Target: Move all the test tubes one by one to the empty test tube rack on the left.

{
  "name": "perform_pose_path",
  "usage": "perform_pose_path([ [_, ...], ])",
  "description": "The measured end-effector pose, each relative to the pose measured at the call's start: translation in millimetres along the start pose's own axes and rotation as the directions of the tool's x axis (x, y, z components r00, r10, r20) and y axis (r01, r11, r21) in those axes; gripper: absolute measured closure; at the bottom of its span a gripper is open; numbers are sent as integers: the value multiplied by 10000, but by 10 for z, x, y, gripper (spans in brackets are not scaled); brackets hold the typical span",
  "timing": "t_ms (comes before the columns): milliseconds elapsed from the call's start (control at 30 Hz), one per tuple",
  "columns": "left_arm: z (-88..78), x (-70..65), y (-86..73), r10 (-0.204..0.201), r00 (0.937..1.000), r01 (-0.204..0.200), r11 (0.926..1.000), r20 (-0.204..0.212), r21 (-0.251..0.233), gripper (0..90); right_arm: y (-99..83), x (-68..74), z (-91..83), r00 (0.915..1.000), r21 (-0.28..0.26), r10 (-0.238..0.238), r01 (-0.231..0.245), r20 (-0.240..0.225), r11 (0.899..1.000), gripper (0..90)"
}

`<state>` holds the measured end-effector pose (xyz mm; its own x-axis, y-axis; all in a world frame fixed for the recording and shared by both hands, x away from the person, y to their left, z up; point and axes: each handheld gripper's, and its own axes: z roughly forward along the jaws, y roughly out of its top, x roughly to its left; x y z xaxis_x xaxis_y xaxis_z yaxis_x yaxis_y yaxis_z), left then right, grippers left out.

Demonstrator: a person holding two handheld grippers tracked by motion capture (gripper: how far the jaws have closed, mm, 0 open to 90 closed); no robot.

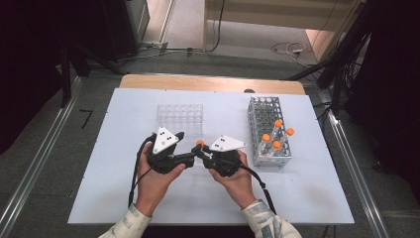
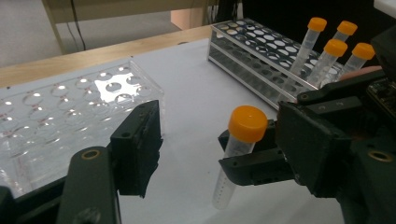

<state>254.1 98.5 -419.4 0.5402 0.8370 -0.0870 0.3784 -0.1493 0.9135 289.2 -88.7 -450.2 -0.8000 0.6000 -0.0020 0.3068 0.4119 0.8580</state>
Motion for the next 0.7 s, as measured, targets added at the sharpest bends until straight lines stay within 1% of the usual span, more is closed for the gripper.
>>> perform_pose_path([
  [100,30,-4,-3,2,9999,-2,10000,107,35,373,14,11,25,10000,-23,-13,13,-39,10000,721],
  [200,50,-5,-3,-4,9999,4,10000,129,8,376,19,21,41,10000,-5,-60,60,-70,10000,721],
  [233,54,-2,-6,54,9999,-55,10000,126,59,397,19,34,54,9999,-15,-57,57,-98,10000,721],
  [367,82,4,-27,76,9998,-79,9998,174,161,459,25,53,67,9999,-96,-75,74,-123,9999,721],
  [467,93,-4,-37,114,9997,-117,9998,194,148,505,29,59,71,9999,-120,-63,61,-154,9999,721],
  [500,94,-6,-38,165,9997,-169,9997,190,166,505,29,59,71,9999,-120,-63,61,-154,9999,721],
  [533,98,-10,-41,170,9997,-173,9998,179,124,535,30,60,72,9999,-127,-75,73,-142,9999,721],
  [567,100,-12,-44,156,9997,-158,9998,195,113,535,30,60,72,9999,-127,-75,73,-142,9999,721],
  [600,101,-11,-46,162,9997,-165,9998,198,129,563,31,61,73,9999,-147,-48,46,-128,9999,721],
  [633,104,-10,-49,160,9997,-163,9998,207,133,563,31,61,73,9999,-147,-48,46,-128,9999,721],
  [667,106,-11,-51,137,9997,-140,9998,223,128,597,32,59,73,9999,-144,-55,54,-112,9999,721],
  [700,106,-10,-53,153,9996,-157,9998,246,156,597,32,59,73,9999,-144,-55,54,-112,9999,721],
])
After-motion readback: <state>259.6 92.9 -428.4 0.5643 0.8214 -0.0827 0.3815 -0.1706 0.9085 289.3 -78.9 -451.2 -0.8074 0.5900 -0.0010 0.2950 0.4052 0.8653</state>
